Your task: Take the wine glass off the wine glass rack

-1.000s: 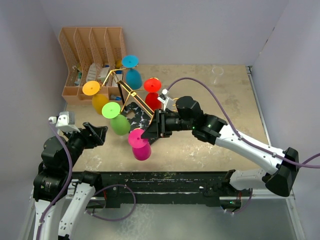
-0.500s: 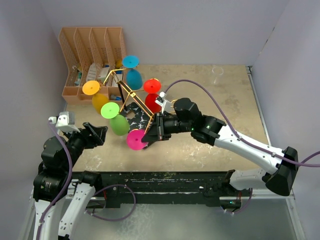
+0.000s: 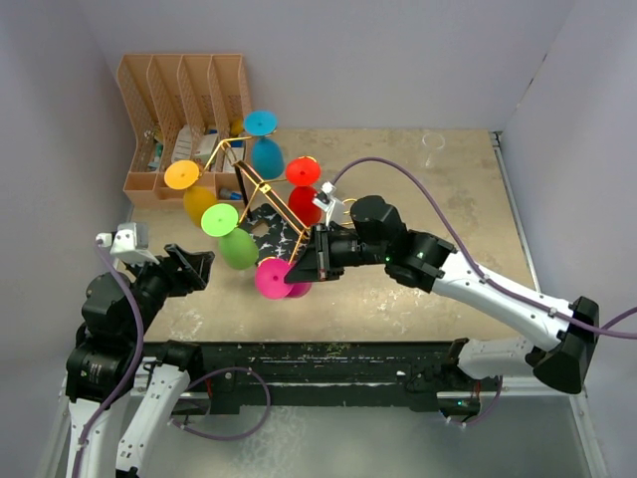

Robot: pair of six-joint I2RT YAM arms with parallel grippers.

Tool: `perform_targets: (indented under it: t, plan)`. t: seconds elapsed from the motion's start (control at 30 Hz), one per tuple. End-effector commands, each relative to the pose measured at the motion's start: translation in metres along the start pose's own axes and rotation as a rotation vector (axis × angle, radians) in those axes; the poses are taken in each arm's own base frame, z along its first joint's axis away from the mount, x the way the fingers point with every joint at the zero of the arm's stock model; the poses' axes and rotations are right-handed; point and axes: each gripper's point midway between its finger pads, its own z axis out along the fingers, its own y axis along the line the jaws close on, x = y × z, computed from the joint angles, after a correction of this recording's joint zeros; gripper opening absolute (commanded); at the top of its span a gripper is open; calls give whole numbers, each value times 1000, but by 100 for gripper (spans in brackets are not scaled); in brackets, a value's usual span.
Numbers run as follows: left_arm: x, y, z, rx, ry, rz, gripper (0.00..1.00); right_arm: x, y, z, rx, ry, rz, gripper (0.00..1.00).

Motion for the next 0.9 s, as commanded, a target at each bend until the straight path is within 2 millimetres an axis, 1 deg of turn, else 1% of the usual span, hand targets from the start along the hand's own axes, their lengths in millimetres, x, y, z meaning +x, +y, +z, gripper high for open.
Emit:
perform_targets:
  t: [0.0, 0.13, 0.23, 0.43, 0.7, 0.87]
  plan:
    - [-9, -3, -2, 13, -42, 3, 78, -14, 28, -23, -53, -85, -4, 0]
    - [-9, -3, -2, 11, -42, 2, 79, -27, 40, -34, -89, -176, 28, 0]
    - [-9, -3, -2, 11, -38, 2, 79, -31, 48, -38, -117, -200, 46, 0]
    - [-8, -3, -2, 10, -36, 1, 79, -43, 47, -39, -106, -264, 84, 0]
    - [-9, -3, -2, 10, -37, 0, 81, -60, 43, -28, -82, -318, 87, 0]
    - [-8, -3, -2, 12, -37, 0, 82, -70, 46, -9, -97, -306, 59, 0]
